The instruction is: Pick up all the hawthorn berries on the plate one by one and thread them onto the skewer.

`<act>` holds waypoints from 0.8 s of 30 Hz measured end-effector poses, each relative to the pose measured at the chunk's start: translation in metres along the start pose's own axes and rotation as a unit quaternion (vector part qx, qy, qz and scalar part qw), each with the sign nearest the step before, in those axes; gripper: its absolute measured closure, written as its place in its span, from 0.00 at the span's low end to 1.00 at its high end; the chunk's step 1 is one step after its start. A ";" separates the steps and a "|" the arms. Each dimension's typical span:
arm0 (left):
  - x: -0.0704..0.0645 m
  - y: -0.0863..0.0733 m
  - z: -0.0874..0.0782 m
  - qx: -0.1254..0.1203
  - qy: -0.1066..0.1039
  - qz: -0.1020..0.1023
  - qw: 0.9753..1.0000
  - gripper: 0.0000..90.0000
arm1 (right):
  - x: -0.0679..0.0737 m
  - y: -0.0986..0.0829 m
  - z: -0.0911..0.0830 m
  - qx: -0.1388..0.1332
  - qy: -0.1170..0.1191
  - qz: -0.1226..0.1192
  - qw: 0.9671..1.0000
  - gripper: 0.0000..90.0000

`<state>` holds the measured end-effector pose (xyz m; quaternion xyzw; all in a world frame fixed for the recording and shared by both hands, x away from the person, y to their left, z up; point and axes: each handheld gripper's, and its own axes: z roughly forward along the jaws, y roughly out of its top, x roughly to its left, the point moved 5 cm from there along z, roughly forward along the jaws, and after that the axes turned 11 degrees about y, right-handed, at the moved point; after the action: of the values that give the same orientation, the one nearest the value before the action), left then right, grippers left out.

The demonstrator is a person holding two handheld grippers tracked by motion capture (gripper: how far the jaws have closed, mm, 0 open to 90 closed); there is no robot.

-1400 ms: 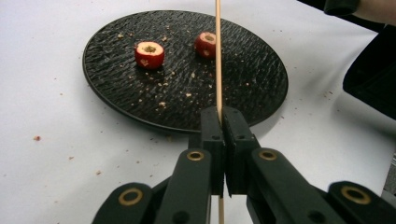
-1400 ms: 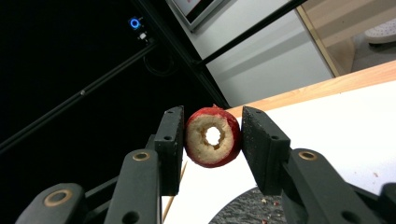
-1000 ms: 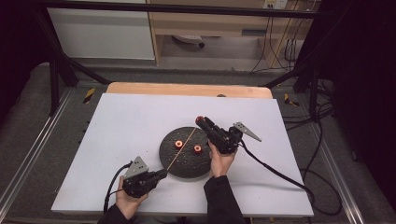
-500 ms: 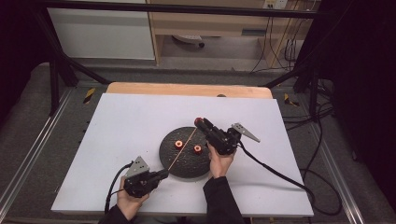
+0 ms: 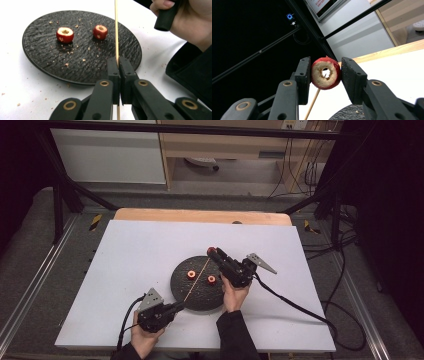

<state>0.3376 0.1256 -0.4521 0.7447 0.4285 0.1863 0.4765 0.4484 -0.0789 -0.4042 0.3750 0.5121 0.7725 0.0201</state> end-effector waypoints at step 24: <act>-0.005 0.019 0.014 -0.007 0.007 -0.002 1.000 0.98 | 0.005 -0.006 -0.002 0.015 0.011 0.014 1.000 0.68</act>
<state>0.3538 0.1105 -0.4418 0.7392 0.4316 0.1939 0.4793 0.4418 -0.0756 -0.4067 0.3740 0.5180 0.7692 -0.0020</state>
